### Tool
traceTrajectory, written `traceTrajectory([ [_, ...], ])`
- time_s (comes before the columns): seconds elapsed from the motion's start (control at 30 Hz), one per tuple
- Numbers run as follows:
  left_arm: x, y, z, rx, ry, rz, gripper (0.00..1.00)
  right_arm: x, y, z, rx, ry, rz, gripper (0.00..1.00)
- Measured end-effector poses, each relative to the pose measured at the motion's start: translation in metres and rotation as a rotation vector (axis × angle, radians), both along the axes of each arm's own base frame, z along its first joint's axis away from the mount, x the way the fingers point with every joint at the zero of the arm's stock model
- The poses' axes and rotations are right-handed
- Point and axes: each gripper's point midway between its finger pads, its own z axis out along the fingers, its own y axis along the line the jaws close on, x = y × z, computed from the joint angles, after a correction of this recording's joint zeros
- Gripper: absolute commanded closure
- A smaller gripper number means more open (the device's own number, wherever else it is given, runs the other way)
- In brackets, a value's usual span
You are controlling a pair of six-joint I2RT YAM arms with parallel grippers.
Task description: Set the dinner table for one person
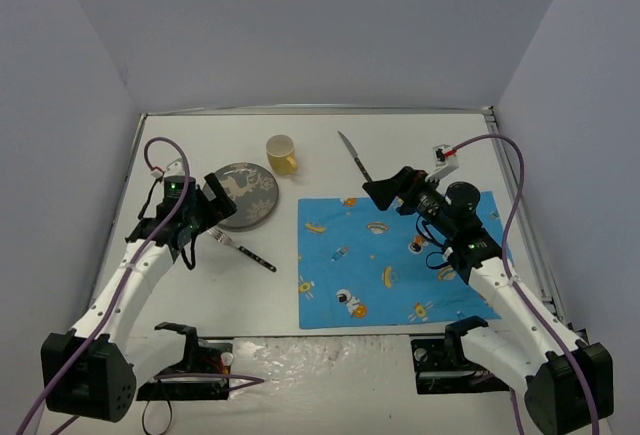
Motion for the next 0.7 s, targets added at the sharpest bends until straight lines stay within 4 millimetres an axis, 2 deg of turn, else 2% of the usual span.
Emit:
traceTrajectory([
  [0.17, 0.013, 0.02, -0.014, -0.012, 0.044, 0.064, 0.07, -0.005, 0.017, -0.013, -0.035, 0.021, 0.058, 0.0],
  [0.37, 0.042, 0.064, -0.036, -0.121, 0.055, 0.17, 0.14, -0.01, 0.025, -0.01, -0.04, -0.027, 0.106, 0.0],
  [0.43, 0.053, 0.073, -0.04, -0.163, 0.03, 0.181, 0.14, -0.013, 0.026, -0.014, -0.039, -0.032, 0.12, 0.0],
  [0.53, 0.065, 0.075, -0.047, -0.21, 0.002, 0.168, 0.15, -0.017, 0.029, -0.019, -0.041, -0.032, 0.142, 0.0],
  [0.7, 0.079, 0.07, -0.063, -0.295, -0.052, 0.122, 0.18, -0.021, 0.034, -0.016, -0.037, -0.054, 0.179, 0.0],
])
